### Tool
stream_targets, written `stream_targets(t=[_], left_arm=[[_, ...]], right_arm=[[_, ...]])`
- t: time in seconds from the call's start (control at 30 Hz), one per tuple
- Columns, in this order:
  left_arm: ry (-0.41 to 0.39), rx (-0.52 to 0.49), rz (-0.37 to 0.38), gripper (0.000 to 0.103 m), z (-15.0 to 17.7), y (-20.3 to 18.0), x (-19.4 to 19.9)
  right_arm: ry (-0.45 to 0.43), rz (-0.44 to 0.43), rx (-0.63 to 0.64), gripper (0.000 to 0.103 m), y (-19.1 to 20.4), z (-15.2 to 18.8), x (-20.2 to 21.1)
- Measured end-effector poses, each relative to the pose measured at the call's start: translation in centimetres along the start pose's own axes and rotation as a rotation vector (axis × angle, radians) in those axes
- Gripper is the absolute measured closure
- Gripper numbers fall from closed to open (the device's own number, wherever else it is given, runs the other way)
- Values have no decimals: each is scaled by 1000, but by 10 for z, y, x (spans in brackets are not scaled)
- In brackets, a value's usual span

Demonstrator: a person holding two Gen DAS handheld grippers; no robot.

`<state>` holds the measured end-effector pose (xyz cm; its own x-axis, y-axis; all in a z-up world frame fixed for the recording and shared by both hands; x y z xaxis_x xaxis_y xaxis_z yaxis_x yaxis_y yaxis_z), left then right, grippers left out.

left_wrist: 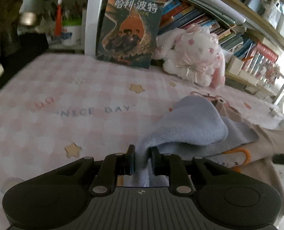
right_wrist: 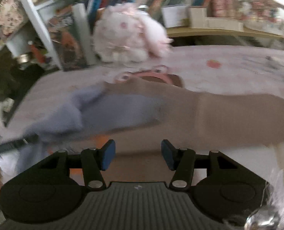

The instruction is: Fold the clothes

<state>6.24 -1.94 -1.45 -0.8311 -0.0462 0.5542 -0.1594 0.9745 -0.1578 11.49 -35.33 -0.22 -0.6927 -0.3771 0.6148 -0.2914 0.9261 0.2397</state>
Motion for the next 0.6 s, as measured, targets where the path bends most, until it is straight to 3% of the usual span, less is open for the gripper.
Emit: stream_targets(t=[0.17, 0.3, 0.43, 0.6], left_arm=[[-81, -123, -15, 77, -4, -15, 31], [-148, -224, -5, 74, -5, -30, 57], [-128, -284, 44, 74, -1, -62, 51], [-92, -313, 82, 74, 10, -91, 44]], right_arm=[[13, 30, -28, 53, -12, 18, 5], [-28, -6, -58, 53, -9, 10, 5], [-58, 10, -50, 55, -6, -3, -5], [-57, -38, -45, 56, -7, -24, -30]])
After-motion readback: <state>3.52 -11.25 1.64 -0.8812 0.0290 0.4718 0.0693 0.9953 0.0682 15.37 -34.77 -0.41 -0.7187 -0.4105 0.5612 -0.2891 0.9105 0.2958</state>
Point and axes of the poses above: each gripper's, at about its wrist camera, not at the fingertips, and x roughly against the way its jaws point, y to its left, z to its underside, the point moved 1 cm from there along -x, roughly the way its jaws point, and after that the axes turned 10 degrees about -y, right-handed, at the moved point
